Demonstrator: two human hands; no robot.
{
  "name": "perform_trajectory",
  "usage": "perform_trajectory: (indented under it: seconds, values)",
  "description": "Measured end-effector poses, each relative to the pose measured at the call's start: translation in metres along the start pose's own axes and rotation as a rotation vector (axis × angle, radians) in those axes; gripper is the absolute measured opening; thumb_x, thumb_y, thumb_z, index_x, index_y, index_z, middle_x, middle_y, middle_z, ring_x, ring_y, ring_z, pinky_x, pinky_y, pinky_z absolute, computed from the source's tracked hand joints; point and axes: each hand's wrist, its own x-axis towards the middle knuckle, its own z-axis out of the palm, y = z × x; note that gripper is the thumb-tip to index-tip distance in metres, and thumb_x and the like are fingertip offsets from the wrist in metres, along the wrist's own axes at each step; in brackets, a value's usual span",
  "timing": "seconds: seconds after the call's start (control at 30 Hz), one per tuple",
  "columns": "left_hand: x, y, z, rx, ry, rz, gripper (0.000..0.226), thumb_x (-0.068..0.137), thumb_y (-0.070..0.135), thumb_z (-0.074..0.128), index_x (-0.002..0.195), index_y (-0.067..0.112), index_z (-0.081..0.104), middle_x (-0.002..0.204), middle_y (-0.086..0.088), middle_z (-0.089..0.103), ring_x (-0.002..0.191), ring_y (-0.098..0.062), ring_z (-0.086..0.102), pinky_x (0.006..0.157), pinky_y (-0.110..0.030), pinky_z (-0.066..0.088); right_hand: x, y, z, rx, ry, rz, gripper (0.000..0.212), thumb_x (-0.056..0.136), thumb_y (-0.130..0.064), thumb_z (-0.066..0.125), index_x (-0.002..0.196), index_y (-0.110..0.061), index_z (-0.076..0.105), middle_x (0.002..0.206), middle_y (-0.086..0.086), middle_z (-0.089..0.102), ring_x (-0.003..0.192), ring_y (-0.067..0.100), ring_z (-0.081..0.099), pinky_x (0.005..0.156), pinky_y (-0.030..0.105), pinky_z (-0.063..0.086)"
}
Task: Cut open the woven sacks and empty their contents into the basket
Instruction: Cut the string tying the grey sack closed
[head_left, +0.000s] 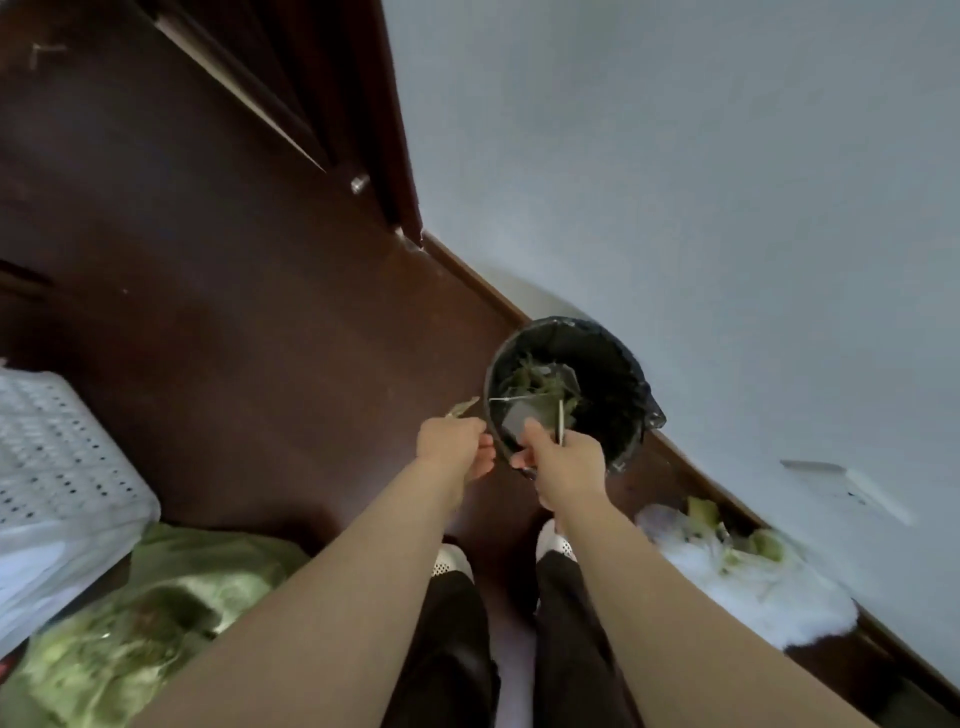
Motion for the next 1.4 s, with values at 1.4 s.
perform_trajectory:
  seconds: [1.4]
  values:
    - [0.064,0.001,-0.039,0.217,0.134,0.227,0.033,0.085,0.004,0.049,0.054,0.015,0.049,0.054,-0.002,0.041,0.053,-0.018,0.038,0.057,-0.024,0.032,0.040,-0.011,0.028,-0.495,0.021,-0.445,0.014,0.085,-0.014,0.068,0.087,-0.021,0.056,0.075,-0.001,0.059,0.073,0.016,0.054,0.068,0.026,0.038]
